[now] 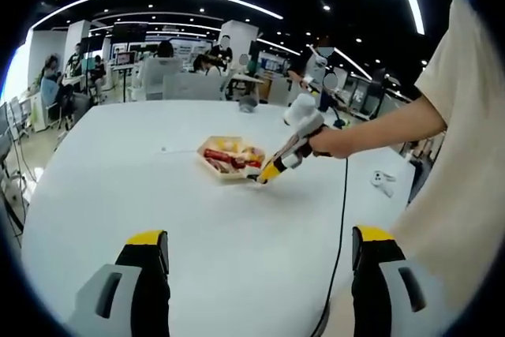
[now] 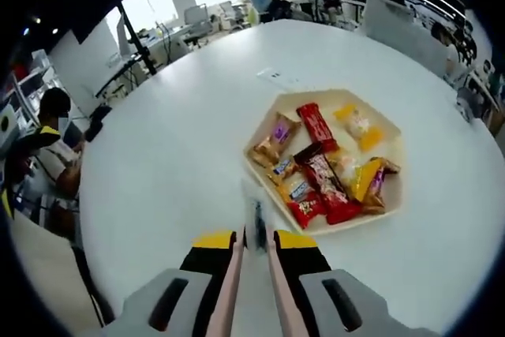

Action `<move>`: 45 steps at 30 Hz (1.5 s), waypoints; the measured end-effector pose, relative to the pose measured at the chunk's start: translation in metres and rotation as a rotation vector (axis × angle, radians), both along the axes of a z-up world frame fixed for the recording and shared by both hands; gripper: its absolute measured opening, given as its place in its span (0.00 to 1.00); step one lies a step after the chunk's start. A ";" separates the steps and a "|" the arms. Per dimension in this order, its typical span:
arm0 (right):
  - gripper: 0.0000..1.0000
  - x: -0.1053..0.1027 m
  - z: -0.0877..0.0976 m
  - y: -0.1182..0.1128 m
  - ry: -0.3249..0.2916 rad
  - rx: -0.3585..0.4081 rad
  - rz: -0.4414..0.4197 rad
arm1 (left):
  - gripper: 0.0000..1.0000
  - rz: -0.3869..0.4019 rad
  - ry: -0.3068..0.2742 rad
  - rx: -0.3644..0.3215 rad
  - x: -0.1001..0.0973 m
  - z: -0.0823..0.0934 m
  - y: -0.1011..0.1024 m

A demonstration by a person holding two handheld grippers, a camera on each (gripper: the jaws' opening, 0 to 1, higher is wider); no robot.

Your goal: Place the target food into the container with the food tongs after gripping and lifting it, then release it inside without dropping or visibly crushing the food.

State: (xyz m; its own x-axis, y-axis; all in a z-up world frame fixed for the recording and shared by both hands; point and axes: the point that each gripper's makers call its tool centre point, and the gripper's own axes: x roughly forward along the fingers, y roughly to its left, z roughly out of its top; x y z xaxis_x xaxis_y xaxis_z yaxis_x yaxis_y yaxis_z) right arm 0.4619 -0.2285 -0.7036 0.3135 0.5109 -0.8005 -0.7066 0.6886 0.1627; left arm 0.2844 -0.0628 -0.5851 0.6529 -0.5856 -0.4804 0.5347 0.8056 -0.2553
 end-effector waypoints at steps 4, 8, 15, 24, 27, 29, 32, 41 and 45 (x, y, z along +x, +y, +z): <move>0.18 0.003 0.008 0.004 -0.013 0.018 0.003 | 0.97 0.000 -0.004 0.001 0.000 0.001 0.000; 0.16 0.005 0.012 0.006 -0.025 0.019 0.019 | 0.97 -0.001 -0.006 0.001 -0.001 0.001 -0.001; 0.15 0.010 0.022 0.008 -0.037 0.024 0.025 | 0.97 0.006 -0.009 -0.001 -0.004 0.002 0.001; 0.16 0.021 0.038 0.010 -0.061 0.065 -0.002 | 0.97 0.009 -0.012 -0.001 -0.005 0.002 0.003; 0.16 0.026 0.045 0.011 -0.075 0.078 -0.009 | 0.97 0.008 -0.014 0.000 -0.005 0.003 0.003; 0.16 0.031 0.049 0.012 -0.089 0.083 -0.012 | 0.97 0.007 -0.016 0.000 -0.004 0.003 0.002; 0.16 0.036 0.056 0.013 -0.103 0.093 -0.015 | 0.97 0.006 -0.017 0.000 -0.004 0.003 0.002; 0.16 0.057 0.077 0.013 -0.146 0.118 -0.031 | 0.96 0.008 -0.020 -0.001 -0.005 0.004 0.002; 0.16 0.064 0.082 0.012 -0.159 0.118 -0.030 | 0.97 0.007 -0.020 0.000 -0.005 0.004 0.003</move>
